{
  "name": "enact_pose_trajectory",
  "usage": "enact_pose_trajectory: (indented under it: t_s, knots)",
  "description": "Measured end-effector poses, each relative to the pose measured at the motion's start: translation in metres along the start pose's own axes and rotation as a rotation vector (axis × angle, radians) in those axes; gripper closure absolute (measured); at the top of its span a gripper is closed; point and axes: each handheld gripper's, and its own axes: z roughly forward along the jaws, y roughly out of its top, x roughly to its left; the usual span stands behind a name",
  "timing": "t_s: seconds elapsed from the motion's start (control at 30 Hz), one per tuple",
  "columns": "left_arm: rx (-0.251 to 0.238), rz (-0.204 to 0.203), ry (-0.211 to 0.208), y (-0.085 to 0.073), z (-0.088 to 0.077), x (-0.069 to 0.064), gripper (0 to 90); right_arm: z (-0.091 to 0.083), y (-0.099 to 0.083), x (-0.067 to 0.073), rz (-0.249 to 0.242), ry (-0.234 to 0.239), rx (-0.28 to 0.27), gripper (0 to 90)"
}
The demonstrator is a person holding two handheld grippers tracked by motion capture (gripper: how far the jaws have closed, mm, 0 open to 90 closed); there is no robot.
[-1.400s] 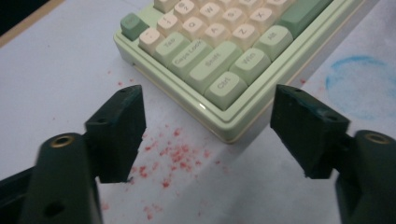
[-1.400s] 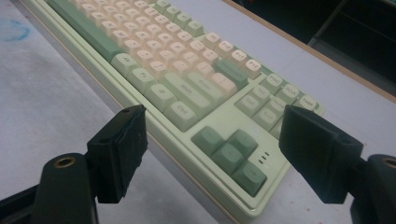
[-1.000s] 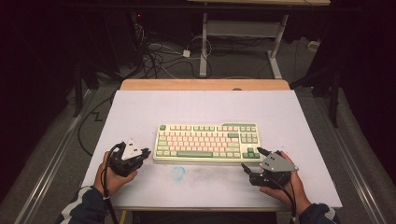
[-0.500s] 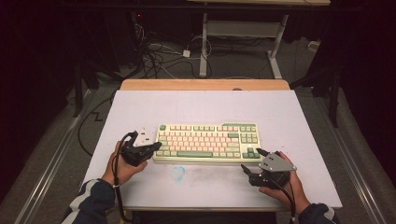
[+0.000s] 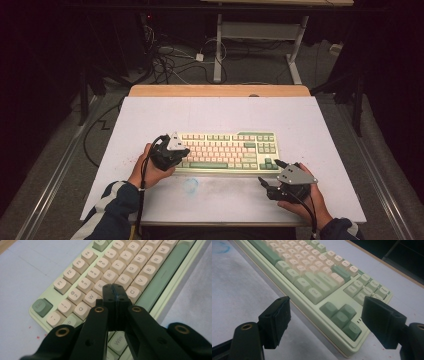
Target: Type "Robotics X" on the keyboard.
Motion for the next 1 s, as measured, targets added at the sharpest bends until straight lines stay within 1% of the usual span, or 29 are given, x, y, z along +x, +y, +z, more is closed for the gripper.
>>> enact_pose_trajectory:
  t_s: [0.07, 0.1, 0.17, 0.27, 0.4, 0.43, 0.5, 0.53, 0.6, 0.63, 0.7, 0.8, 0.9, 1.0]
  knots:
    - [0.003, -0.003, -0.005, 0.001, 0.003, 0.000, 87.5, 0.000, 0.000, 0.000, 0.000, 0.001, 0.001, 23.9]
    - [0.008, 0.005, 0.000, 0.001, 0.005, 0.000, 87.6, 0.000, 0.000, 0.000, -0.001, 0.001, 0.001, 23.9]
    - [0.010, 0.001, 0.000, 0.001, 0.008, 0.000, 87.5, 0.001, 0.000, 0.000, -0.003, 0.002, 0.004, 23.9]
    - [0.024, 0.009, 0.010, 0.000, 0.012, 0.001, 87.5, 0.000, 0.000, 0.000, -0.001, 0.003, 0.004, 24.0]
    - [0.032, 0.010, 0.019, -0.001, 0.014, 0.002, 87.5, 0.000, -0.001, 0.000, -0.005, 0.004, 0.007, 23.9]
    - [0.031, 0.001, 0.017, -0.001, 0.014, 0.003, 87.5, 0.000, -0.001, 0.000, -0.007, 0.004, 0.005, 24.0]
    - [0.036, 0.005, 0.027, -0.002, 0.016, 0.005, 87.6, 0.001, -0.001, 0.000, -0.004, 0.006, 0.007, 24.0]
    - [0.037, -0.002, 0.024, -0.002, 0.016, 0.006, 87.5, 0.001, -0.001, 0.000, -0.005, 0.005, 0.009, 23.9]
    - [0.043, 0.004, 0.033, -0.004, 0.019, 0.006, 87.5, 0.001, -0.001, 0.001, -0.006, 0.007, 0.010, 24.0]
    - [0.042, 0.001, 0.031, -0.003, 0.019, 0.006, 87.5, 0.001, -0.001, 0.001, -0.008, 0.006, 0.010, 24.0]
    - [0.043, 0.009, 0.033, -0.004, 0.020, 0.005, 87.5, 0.001, -0.001, 0.001, -0.005, 0.007, 0.010, 24.0]
    - [0.059, 0.012, 0.038, -0.006, 0.021, 0.005, 87.5, 0.001, -0.001, 0.000, -0.008, 0.009, 0.012, 24.0]
    - [0.056, 0.016, 0.042, -0.006, 0.021, 0.006, 87.5, 0.001, -0.002, 0.001, -0.010, 0.010, 0.016, 24.1]
    - [0.034, 0.015, 0.040, -0.003, 0.017, 0.006, 87.5, 0.001, -0.001, 0.001, -0.013, 0.009, 0.013, 24.1]
